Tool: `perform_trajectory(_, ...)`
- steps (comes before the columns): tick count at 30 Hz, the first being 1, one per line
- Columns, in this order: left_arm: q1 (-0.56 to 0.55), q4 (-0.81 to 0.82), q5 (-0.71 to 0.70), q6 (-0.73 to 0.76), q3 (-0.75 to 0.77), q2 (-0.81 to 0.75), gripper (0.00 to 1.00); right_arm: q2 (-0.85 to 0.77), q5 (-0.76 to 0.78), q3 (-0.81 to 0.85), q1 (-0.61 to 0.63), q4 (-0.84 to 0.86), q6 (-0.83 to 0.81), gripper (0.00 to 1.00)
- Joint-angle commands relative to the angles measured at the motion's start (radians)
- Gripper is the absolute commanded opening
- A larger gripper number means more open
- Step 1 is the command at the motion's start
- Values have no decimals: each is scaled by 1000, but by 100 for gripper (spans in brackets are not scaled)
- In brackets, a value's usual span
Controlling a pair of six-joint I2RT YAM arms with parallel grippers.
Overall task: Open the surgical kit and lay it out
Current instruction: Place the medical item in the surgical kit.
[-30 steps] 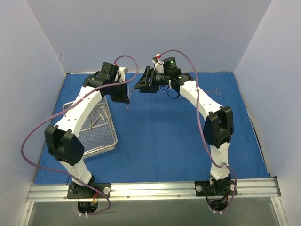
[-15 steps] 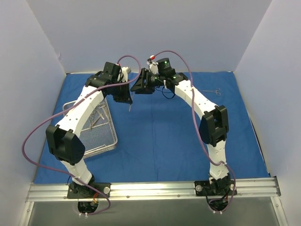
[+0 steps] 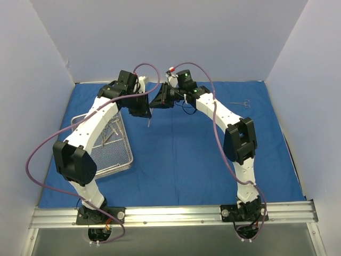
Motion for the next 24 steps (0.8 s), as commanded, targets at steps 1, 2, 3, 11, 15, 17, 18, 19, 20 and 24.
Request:
perform_trajectory(1,31,63,52,-24,15,-35,42,-78,13,-108,-59,127,47,0)
perform_trajectory(2,45,69,55,-28,-8,-50,46,-103,15,-131,-73,141,71,0)
perform_trajectory(3,77,81,58,-34,-18,-55,49,-115,12,-155,-105,176,85,0)
perform_trajectory(11,281,181,196,-73,-114,-80,54,-192,39,-271,-296,163,85,0)
perform_trajectory(15,327,199,198,-91,-156,-69,54,-236,88,-373,-403,243,120,0)
perform_trajectory(17,341,192,192,-99,-184,-60,53,-255,114,-424,-463,308,160,0)
perform_trajectory(18,356,179,181,-108,-189,-52,53,-261,125,-488,-481,407,191,0)
perform_trajectory(19,362,172,178,-113,-190,-43,53,-267,136,-522,-498,467,256,0)
perform_trajectory(20,370,166,175,-116,-190,-21,53,-269,145,-551,-536,573,287,0)
perform_trajectory(24,393,155,205,-143,-177,32,52,-252,191,-675,-607,832,416,0)
